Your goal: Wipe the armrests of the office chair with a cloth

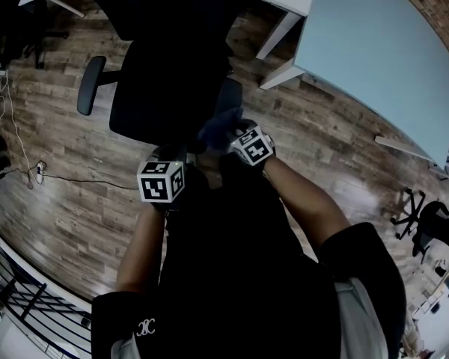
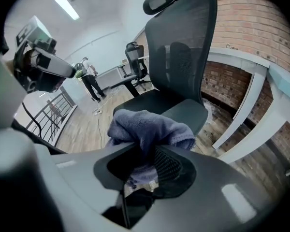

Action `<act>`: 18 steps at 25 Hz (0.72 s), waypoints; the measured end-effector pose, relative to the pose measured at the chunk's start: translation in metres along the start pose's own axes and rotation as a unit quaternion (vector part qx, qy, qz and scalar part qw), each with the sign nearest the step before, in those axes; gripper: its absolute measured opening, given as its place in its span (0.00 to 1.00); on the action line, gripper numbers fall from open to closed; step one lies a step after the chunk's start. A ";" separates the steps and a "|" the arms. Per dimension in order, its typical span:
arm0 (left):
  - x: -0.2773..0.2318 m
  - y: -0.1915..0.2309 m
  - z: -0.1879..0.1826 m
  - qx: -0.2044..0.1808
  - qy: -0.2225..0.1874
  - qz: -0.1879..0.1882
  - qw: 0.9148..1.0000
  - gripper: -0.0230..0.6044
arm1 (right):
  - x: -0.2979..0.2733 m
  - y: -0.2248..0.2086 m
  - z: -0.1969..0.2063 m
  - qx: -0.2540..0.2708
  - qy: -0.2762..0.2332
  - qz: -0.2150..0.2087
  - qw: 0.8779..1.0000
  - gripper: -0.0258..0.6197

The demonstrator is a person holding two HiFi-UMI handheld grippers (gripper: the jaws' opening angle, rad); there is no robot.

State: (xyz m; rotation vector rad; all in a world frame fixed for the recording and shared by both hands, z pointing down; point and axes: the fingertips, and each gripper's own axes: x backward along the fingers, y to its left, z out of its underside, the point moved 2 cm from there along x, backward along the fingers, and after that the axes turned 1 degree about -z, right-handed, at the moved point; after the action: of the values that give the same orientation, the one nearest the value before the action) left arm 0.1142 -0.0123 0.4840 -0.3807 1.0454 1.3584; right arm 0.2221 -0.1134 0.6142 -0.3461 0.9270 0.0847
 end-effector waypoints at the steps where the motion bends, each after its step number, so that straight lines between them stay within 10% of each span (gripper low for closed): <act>1: 0.000 0.000 0.000 0.001 0.000 0.000 1.000 0.05 | -0.001 -0.001 -0.001 0.004 0.001 0.005 1.000 0.21; 18: 0.003 0.004 0.011 0.015 -0.001 -0.005 1.000 0.05 | -0.017 -0.004 -0.012 0.049 0.079 0.054 0.994 0.07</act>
State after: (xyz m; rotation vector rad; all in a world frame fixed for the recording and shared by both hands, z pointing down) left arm 0.1143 -0.0006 0.4886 -0.3622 1.0585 1.3328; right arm 0.2033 -0.1196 0.6215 -0.2131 1.1019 0.1121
